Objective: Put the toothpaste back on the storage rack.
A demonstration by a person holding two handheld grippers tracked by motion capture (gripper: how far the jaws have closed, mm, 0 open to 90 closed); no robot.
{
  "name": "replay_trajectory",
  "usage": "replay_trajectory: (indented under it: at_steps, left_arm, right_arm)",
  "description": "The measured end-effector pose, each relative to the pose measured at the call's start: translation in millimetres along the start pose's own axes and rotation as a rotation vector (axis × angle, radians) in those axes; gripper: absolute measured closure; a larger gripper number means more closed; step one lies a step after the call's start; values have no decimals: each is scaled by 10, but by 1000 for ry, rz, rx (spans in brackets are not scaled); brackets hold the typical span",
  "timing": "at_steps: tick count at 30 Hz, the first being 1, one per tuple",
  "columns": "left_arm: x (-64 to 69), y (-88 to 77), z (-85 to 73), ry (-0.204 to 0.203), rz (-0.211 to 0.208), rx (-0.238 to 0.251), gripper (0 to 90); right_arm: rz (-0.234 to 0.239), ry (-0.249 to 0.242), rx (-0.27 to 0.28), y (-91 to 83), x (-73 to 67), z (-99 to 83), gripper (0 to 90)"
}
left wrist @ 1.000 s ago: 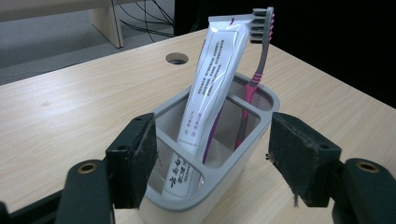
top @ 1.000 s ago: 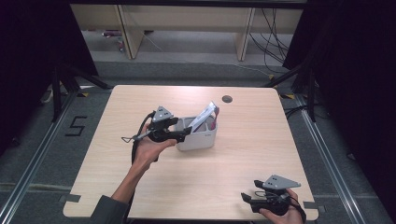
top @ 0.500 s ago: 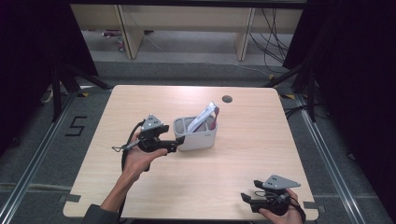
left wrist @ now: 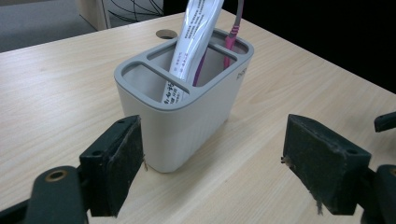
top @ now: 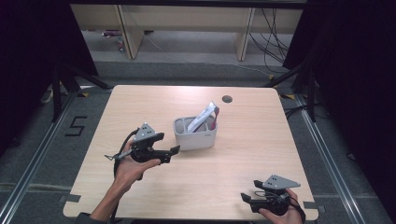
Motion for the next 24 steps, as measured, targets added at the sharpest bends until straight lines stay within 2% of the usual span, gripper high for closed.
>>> replay_trajectory:
  at_steps: [1, 4, 11, 13, 14, 15, 18, 24]
  left_arm:
    - [1, -11, -9, 4, 2, 0, 199]
    - [5, -36, -44, 8, -1, -2, 192]
    - [14, -98, -162, 11, 1, -19, 165]
    - [10, -111, -210, 12, -10, -23, 163]
    - [7, -121, -236, 11, -1, -32, 162]
    - [-2, -131, -265, 10, -4, -36, 160]
    - [-12, -157, -312, 9, -1, -44, 160]
    - [14, -242, -357, 11, -14, -44, 159]
  right_arm:
    - [-2, -18, 2, -1, 15, 4, 283]
    - [4, -8, 4, 4, 11, 1, 282]
    - [-9, -20, 10, -3, 22, 7, 282]
    - [-9, -21, 11, -2, 19, 8, 282]
    - [-4, 11, -4, -7, -10, 1, 282]
    - [-3, 20, -8, -8, -17, 0, 282]
    - [9, 19, 0, 3, -17, -1, 282]
    - [-6, 24, -4, -8, -17, 0, 282]
Point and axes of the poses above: each handheld gripper's, and its own axes: y roughly forward along the jaws, z roughly out of its top, x roughly to its right, the point moved 5 cm from there along y, roughly forward along the jaws, and after that the axes turned 15 degrees about x, right-handed, at the moved point
